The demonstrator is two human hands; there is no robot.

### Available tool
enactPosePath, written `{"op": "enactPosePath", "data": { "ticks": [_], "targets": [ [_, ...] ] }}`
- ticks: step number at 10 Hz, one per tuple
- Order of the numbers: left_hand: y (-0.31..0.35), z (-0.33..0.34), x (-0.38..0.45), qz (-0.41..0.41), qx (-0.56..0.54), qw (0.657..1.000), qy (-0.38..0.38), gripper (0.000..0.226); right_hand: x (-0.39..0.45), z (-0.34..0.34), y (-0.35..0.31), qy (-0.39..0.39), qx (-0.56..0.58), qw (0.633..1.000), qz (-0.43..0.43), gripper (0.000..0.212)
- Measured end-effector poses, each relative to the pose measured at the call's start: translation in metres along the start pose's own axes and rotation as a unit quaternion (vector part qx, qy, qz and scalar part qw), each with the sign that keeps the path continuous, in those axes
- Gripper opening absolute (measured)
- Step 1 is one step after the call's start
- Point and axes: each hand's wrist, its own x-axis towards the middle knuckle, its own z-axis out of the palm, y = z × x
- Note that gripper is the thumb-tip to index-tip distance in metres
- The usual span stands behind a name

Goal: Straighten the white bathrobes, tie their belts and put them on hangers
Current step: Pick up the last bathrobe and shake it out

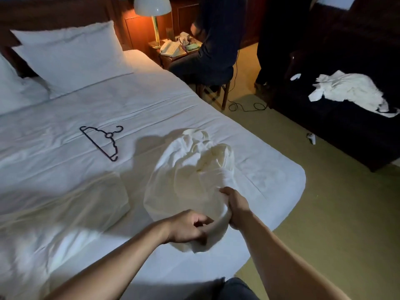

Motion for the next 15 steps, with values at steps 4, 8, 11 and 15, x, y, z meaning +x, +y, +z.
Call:
{"op": "enactPosePath", "data": {
  "ticks": [4,8,11,15],
  "targets": [
    [-0.044,0.042,-0.04,0.065,0.0,0.955,0.289,0.064,-0.171,-0.037,0.031,0.009,-0.216,0.94,-0.265,0.002],
    [0.043,0.083,-0.1,0.141,0.414,0.895,0.093,0.075,-0.302,-0.069,0.061,-0.07,-0.602,0.766,-0.215,0.042],
    [0.006,0.164,-0.198,0.022,0.062,0.974,0.218,0.032,-0.39,-0.123,0.124,-0.048,-0.494,0.797,-0.345,0.01],
    [0.044,0.221,-0.393,0.201,-0.07,0.836,0.506,0.027,-0.502,-0.09,0.184,0.169,-0.29,0.767,-0.547,0.066]
  ]
}}
